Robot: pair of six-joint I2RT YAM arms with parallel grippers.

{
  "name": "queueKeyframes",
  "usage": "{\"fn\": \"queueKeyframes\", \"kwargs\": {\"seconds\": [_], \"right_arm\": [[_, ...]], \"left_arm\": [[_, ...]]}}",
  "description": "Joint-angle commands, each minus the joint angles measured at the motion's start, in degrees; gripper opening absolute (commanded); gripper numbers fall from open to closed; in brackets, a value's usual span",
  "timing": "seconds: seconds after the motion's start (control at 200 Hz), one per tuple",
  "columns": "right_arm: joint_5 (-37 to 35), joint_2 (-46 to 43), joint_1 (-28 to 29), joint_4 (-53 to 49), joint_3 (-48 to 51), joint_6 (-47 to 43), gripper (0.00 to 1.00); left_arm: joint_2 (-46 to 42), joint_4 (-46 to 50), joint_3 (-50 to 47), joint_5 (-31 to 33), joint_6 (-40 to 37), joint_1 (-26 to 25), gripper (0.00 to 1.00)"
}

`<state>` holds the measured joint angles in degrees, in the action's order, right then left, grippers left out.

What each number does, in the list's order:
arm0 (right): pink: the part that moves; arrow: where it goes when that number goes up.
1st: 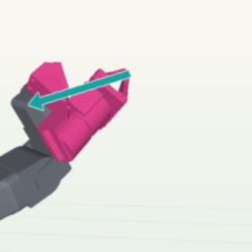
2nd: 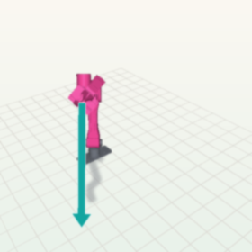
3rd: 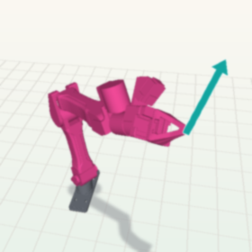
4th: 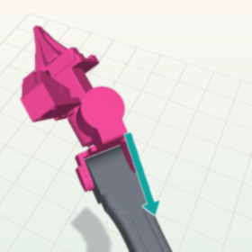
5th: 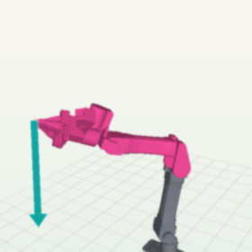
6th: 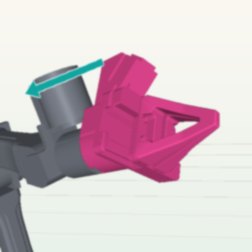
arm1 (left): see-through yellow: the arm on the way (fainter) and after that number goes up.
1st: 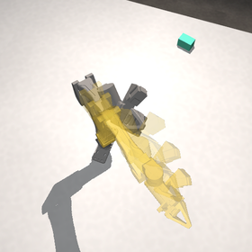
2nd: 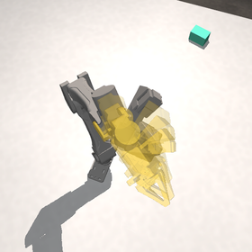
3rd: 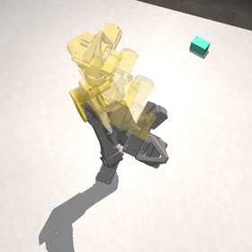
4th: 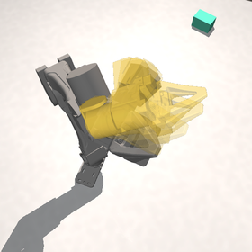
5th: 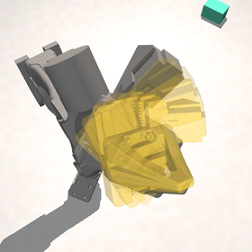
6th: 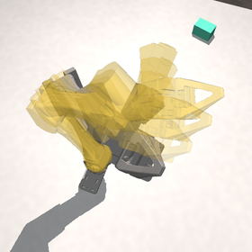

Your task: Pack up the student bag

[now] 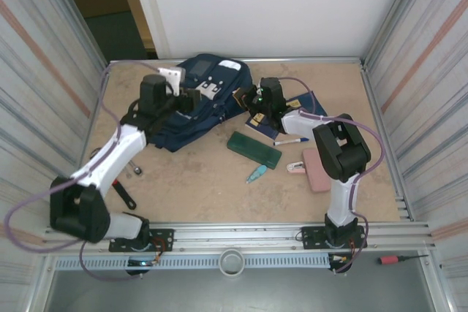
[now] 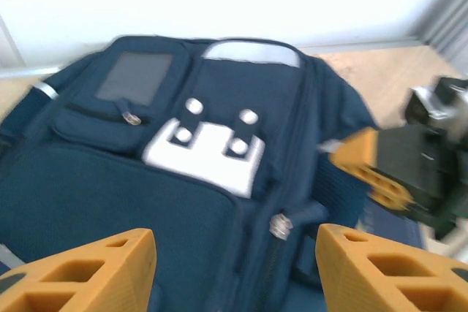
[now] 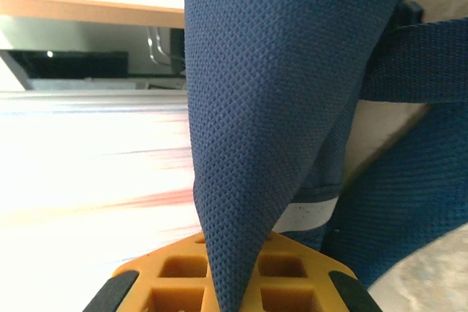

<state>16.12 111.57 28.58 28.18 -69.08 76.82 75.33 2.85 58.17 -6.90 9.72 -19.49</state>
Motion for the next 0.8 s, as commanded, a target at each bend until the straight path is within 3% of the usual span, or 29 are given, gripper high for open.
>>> {"fn": "queueKeyframes", "kwargs": {"seconds": [0.0,0.13,0.26,0.426,0.636,0.797], "right_arm": [[-5.3,-4.1,1.0,7.3,-1.1,3.7,0.04],[-5.1,-5.1,1.5,6.1,-1.5,1.6,0.04],[-4.6,-6.6,1.3,1.8,-1.5,-2.5,0.04],[-2.8,-9.5,0.6,-2.6,0.3,-6.7,0.04],[-3.1,-14.8,0.4,-7.0,4.2,-11.6,0.05],[-3.9,-17.8,1.5,-8.3,7.5,-12.2,0.05]], "left_arm": [[-6.4,-3.5,-9.8,1.9,6.1,-4.3,0.63],[-11.4,-4.5,-19.7,1.4,10.7,-6.2,0.63],[-10.3,-4.3,-24.0,1.5,13.4,-6.3,0.63],[-5.2,-5.1,-24.2,2.5,14.1,-5.2,0.63],[2.7,-7.9,-20.1,-0.1,13.2,0.1,0.63],[3.5,-7.5,-16.6,1.7,11.2,0.6,0.64]]}}
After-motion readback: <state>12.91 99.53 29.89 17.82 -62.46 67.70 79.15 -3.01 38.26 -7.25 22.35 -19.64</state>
